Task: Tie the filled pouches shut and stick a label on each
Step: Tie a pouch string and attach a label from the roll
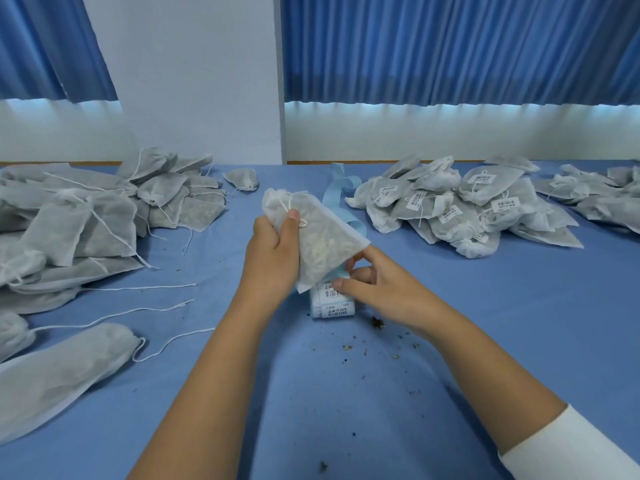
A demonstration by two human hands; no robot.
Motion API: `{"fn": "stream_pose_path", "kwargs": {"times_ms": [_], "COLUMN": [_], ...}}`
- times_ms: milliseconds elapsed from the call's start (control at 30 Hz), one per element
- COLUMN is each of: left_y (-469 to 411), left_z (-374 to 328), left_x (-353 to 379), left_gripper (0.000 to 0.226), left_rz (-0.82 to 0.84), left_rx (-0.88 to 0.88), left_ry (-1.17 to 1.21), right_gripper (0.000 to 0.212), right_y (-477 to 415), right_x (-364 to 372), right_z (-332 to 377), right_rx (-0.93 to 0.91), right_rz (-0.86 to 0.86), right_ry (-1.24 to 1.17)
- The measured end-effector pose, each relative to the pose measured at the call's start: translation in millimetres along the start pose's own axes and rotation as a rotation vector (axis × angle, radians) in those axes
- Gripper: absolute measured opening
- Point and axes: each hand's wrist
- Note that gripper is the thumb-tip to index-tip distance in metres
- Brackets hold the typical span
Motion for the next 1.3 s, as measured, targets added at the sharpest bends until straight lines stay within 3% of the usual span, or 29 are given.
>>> {"fn": "stream_pose_path", "kwargs": {"times_ms": [100,267,433,667,900,1100,1300], "left_y": [1.7,-4.0,-6.7,-7.8,-8.5,-6.6,-5.9], "left_z": [4.3,10.6,12.5,12.2,11.5,7.7,7.3], "left_x": [2.3,0.6,0.4,-0.8,-5.0,-5.9,-6.7], "left_gripper": [0.038,0.038,0.043,0.044,0.035,0.046,0.047], "left_rz": [0.066,0.06,0.071,0.06,0.066,0.06,0.077], "left_rx": [-0.016,-0.09,-0.099,-0.137,-0.243,-0.248,-0.239], "left_ry": [-0.11,-0.164,-0.19,-0.183,-0.128,-0.131,-0.126], "right_gripper": [0.028,0.011,0.026,0.006,0.015,0.008,0.02], "right_y": [-0.8,-1.5,-0.2,0.7,1.6,3.6,3.1], "right_x": [0.1,-4.8,-4.3,-3.9,-6.7,-7.4,-8.1], "right_z": [-1.7,-3.4,0.6,1.8,2.0,5.1,4.2], "right_rx": [-0.053,-0.165,-0.225,-0.226,-0.168,-0.157,-0.119], "right_rz": [-0.036,-0.186,-0.266,-0.329,-0.31,-0.321,-0.284], "right_ry": [-0.005,0.281,0.382,0.434,0.436,0.426,0.394]}}
Point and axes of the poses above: each hand's wrist, its own y-axis away from the middle knuckle, its own x-axis out of the palm, z = x × y
